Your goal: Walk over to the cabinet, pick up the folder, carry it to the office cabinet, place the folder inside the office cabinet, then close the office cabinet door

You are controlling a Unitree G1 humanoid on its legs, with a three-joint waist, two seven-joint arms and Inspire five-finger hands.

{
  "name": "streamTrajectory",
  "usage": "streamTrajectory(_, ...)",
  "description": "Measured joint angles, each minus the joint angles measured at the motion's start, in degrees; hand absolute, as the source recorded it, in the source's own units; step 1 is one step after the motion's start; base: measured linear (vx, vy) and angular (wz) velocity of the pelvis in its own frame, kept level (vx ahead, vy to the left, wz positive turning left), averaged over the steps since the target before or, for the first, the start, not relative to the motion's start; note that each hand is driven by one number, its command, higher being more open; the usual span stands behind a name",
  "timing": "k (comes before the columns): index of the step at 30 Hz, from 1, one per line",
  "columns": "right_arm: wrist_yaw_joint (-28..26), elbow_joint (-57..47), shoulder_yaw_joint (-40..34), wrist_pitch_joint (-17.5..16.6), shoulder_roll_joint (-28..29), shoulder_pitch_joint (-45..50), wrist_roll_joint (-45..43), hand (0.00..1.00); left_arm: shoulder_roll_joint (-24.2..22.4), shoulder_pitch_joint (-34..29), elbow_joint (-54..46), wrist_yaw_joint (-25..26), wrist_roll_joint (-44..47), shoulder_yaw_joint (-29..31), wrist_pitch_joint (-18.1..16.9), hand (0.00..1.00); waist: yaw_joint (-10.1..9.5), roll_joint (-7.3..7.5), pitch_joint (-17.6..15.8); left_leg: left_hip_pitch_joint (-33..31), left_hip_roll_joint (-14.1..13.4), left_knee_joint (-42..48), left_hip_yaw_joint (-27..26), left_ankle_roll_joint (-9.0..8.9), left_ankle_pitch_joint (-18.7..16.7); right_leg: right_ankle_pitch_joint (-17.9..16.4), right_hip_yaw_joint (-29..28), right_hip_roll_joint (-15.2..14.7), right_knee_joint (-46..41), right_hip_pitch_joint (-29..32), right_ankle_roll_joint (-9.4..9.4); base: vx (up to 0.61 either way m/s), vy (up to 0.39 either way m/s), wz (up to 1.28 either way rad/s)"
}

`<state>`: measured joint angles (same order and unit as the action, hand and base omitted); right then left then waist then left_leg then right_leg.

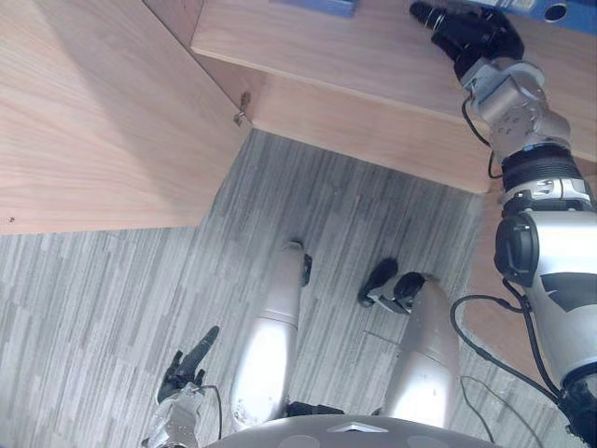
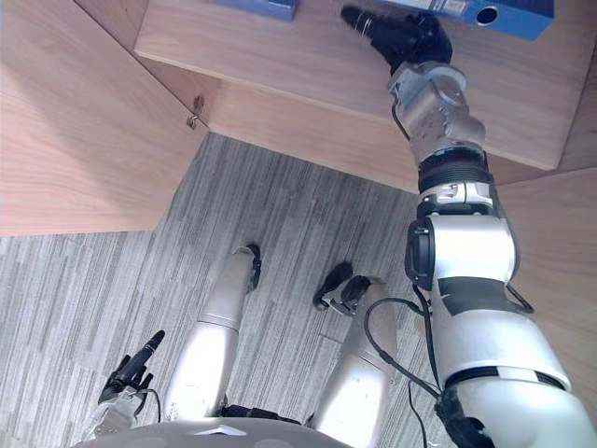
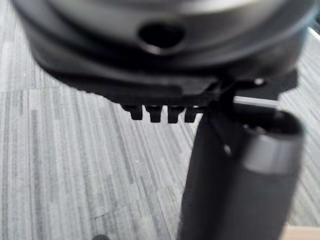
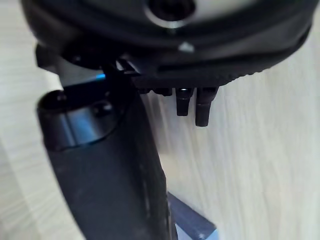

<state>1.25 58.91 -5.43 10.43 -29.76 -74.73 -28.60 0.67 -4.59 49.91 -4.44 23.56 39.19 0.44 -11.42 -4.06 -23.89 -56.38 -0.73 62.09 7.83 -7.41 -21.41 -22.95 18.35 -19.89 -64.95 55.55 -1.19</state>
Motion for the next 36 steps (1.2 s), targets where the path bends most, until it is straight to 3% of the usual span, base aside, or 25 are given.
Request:
streamTrajectory(9,-6.72,-0.02,-4.10,0.32,0.01,3.01,20.20,1.00,-0.12,-0.01,0.30,-2.08,-1.71,2.41,1.09,1.00,-0.97,0.38,2.93,-0.02,-0.17,-0.47,-0.25,0.30,-0.19,0.13,0.09,0.15,0.83,-0.06,0.08,0.02,0.044,-0.01)
streamTrajectory(18,-9.67,-1.37,-0.49,-2.28,0.00,3.97,27.82,1.00,-0.13,-0.01,2.40,-2.61,-1.71,2.35,1.05,1.00,-0.92,0.42,3.11,-0.01,-0.84,-0.54,-1.07,0.74,-0.46,0.69,-0.11,0.60,1.79,-0.11,0.28,0.02,0.042,-0.05)
streamTrajectory(25,-14.06,-9.96,12.05,-5.82,-1.68,10.00,39.43,1.00,-0.10,-0.42,2.47,-3.60,-1.68,-2.05,0.94,1.00,-0.84,1.84,4.21,0.74,-0.88,-1.36,-1.99,0.81,-0.51,0.77,-1.05,0.63,1.85,0.20,0.15,0.00,0.002,-0.01)
streamTrajectory(30,-16.04,-13.50,20.48,-8.05,-2.27,13.96,41.83,1.00,-0.25,-0.46,2.40,-4.82,-1.57,-6.86,0.85,1.00,-0.38,2.12,4.46,1.32,-1.00,-1.12,-2.25,1.13,-0.76,0.77,-1.40,0.86,2.11,-0.36,0.82,-0.01,0.030,-0.04)
streamTrajectory(36,-17.43,-19.64,28.74,-8.19,-8.66,16.57,42.36,1.00,-0.32,-3.38,1.23,-5.66,-1.11,-13.34,0.57,1.00,-0.61,2.26,4.38,1.30,-1.08,-0.42,-3.29,2.23,-1.47,1.21,-2.47,0.92,2.31,-0.12,1.61,0.00,0.051,-0.06)
